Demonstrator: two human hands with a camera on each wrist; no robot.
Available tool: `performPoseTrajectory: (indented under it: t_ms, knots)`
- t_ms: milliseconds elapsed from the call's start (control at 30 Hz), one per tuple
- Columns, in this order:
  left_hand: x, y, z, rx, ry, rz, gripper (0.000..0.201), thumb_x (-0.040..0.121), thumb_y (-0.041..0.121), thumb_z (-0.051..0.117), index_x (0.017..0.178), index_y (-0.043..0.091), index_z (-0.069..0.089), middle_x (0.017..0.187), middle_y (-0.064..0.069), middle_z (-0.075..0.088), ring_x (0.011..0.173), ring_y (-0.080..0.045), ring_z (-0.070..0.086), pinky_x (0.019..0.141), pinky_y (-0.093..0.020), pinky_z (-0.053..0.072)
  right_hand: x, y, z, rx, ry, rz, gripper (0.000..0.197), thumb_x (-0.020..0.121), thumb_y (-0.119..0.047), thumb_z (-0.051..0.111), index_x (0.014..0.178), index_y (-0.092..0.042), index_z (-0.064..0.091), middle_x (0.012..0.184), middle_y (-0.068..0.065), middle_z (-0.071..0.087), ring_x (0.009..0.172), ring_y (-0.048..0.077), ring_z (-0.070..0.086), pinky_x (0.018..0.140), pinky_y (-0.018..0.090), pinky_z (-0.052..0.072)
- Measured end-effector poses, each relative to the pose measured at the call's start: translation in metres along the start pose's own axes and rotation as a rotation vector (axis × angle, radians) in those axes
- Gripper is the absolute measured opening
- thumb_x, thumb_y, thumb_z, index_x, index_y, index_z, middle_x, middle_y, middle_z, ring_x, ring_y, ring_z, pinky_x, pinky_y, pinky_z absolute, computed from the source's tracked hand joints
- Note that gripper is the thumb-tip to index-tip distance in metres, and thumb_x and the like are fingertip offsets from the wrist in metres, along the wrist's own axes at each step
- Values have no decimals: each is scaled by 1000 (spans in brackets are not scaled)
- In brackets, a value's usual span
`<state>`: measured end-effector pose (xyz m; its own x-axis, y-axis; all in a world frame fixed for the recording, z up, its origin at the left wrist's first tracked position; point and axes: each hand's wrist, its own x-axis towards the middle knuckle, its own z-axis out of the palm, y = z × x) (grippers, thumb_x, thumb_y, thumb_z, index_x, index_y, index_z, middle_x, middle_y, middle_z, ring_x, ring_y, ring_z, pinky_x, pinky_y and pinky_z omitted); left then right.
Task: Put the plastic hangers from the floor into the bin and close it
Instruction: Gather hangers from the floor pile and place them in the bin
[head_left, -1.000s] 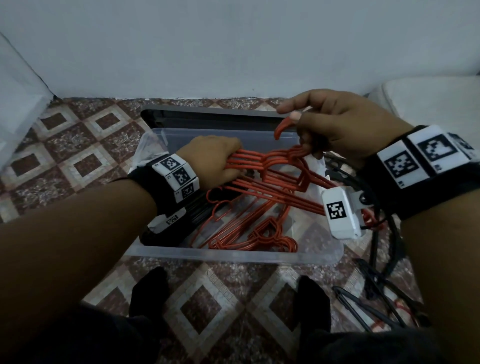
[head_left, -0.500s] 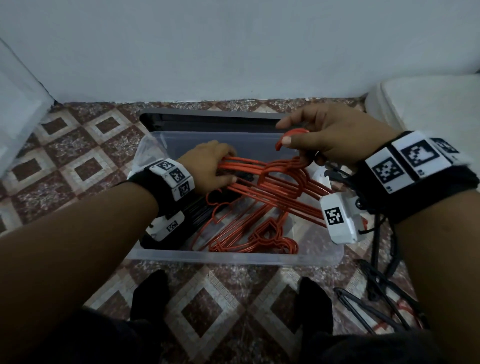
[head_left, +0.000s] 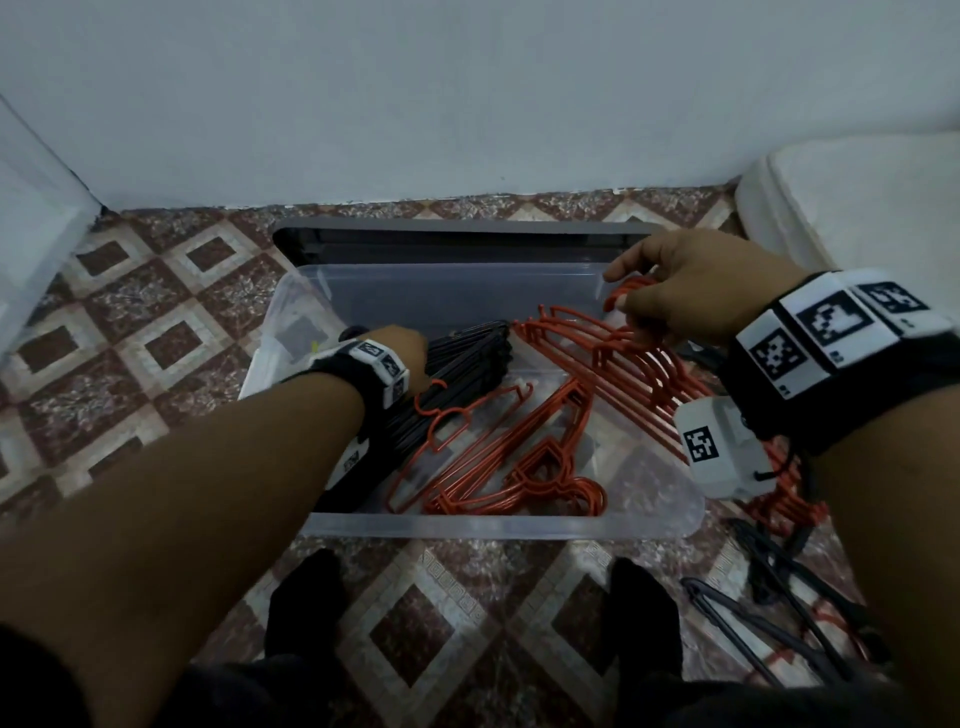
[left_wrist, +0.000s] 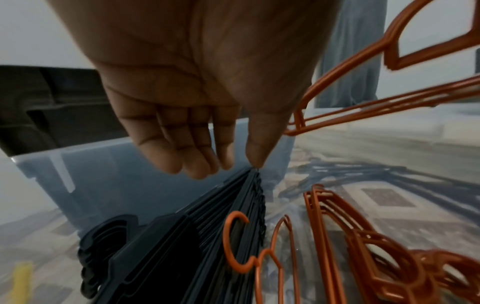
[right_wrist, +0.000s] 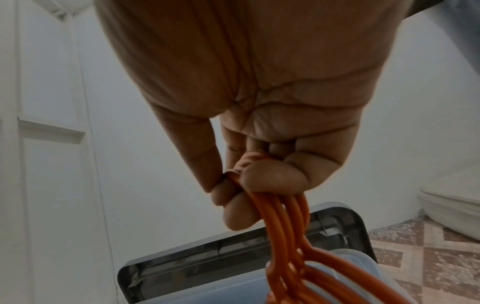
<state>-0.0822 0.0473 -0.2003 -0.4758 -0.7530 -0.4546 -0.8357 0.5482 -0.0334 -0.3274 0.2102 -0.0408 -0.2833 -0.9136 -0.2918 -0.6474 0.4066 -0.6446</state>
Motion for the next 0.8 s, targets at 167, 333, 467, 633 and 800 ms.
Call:
performPoseTrajectory:
  t_ms: [167,333,467,633,800]
  knots:
    - [30,11,24,64,-47,-75,28,78,31,74,94,9,66,92,-14,66,83,-30,64,76,-42,58,3,0,2,46,-47,58,17,93,-8,61,106,-18,64,67,6,70,47,9,65,40,15,47]
    - [40,18,47,137,-99,-79,22,66,14,75,83,8,63,70,-12,60,65,-30,60,68,-41,58,7,1,6,-5,-53,52,16,94,-11,61,106,-21,63,50,-12,66,41,1,60,36,11,41]
    - [43,17,63,138,92,-99,41,86,18,59,124,4,49,115,-22,61,100,-41,61,78,-44,51,8,-2,9,-5,-42,57,16,93,-11,61,104,-21,64,55,-5,68,45,5,63,38,14,43]
    - [44,18,70,53,92,-73,27,87,16,55,113,6,58,115,-19,62,103,-37,61,82,-43,53,5,-5,10,-19,-37,75,15,94,-13,62,106,-23,63,73,3,72,58,13,69,43,17,48]
    - [42,23,70,-38,113,-3,18,93,25,50,101,11,58,110,-18,65,99,-35,63,81,-39,53,6,-3,8,6,-18,90,14,93,-11,62,103,-21,62,70,5,70,54,13,67,42,18,51]
